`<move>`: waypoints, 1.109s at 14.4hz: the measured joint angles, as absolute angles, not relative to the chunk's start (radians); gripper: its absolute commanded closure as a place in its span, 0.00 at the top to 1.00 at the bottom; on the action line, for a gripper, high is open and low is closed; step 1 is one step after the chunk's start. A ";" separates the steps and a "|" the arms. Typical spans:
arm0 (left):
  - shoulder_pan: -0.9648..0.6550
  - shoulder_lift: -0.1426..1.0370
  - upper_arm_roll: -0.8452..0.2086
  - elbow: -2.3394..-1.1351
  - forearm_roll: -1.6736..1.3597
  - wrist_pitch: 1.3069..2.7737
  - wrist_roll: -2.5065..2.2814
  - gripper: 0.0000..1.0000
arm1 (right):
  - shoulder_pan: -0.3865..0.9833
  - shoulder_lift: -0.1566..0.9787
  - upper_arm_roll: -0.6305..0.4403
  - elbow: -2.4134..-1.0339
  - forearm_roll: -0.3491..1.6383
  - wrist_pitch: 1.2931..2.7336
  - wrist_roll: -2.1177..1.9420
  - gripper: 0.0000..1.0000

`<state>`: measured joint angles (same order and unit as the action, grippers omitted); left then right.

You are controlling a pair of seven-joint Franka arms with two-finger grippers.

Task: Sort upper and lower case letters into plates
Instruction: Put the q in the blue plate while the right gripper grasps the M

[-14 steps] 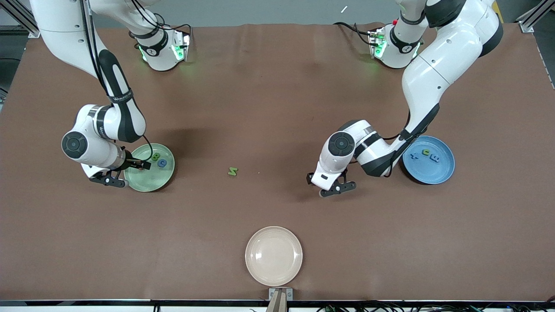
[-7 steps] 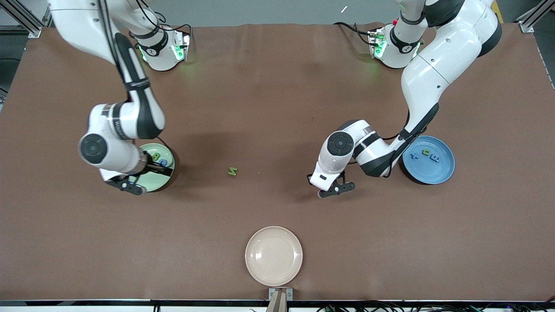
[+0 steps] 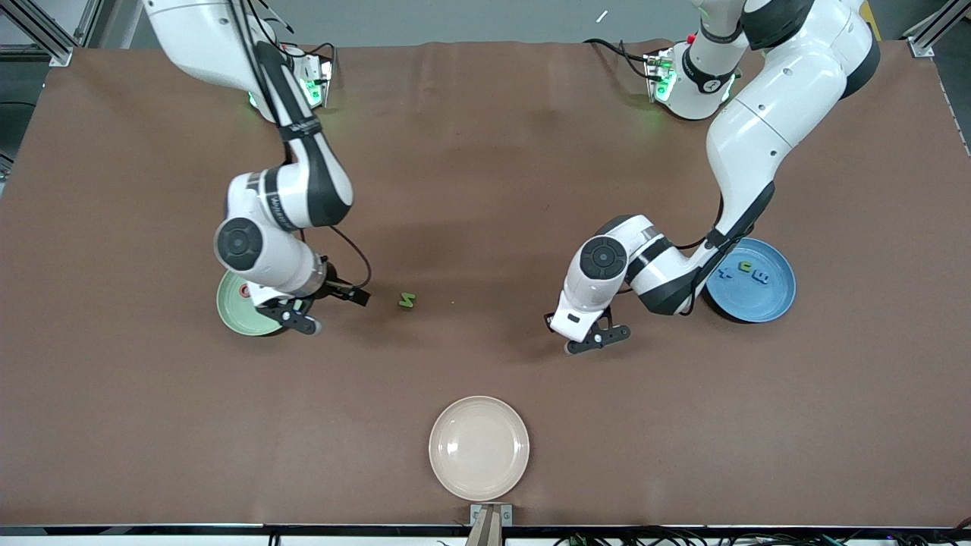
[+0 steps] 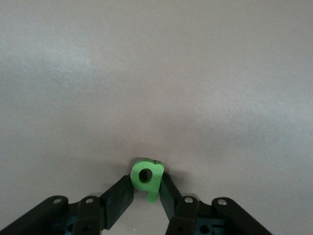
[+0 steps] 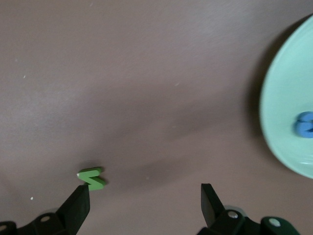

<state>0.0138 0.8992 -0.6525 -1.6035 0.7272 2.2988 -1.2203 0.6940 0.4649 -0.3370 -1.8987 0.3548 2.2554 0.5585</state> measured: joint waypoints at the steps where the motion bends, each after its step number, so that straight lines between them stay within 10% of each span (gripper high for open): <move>1: 0.019 0.891 -0.654 -1.600 0.727 2.279 -1.218 0.06 | 0.721 0.485 -0.337 -1.899 0.355 2.287 0.582 1.00; 16: 0.966 0.811 -1.247 -2.075 0.877 2.079 -0.847 0.06 | 0.860 0.652 -0.336 -1.894 0.356 2.536 0.619 0.84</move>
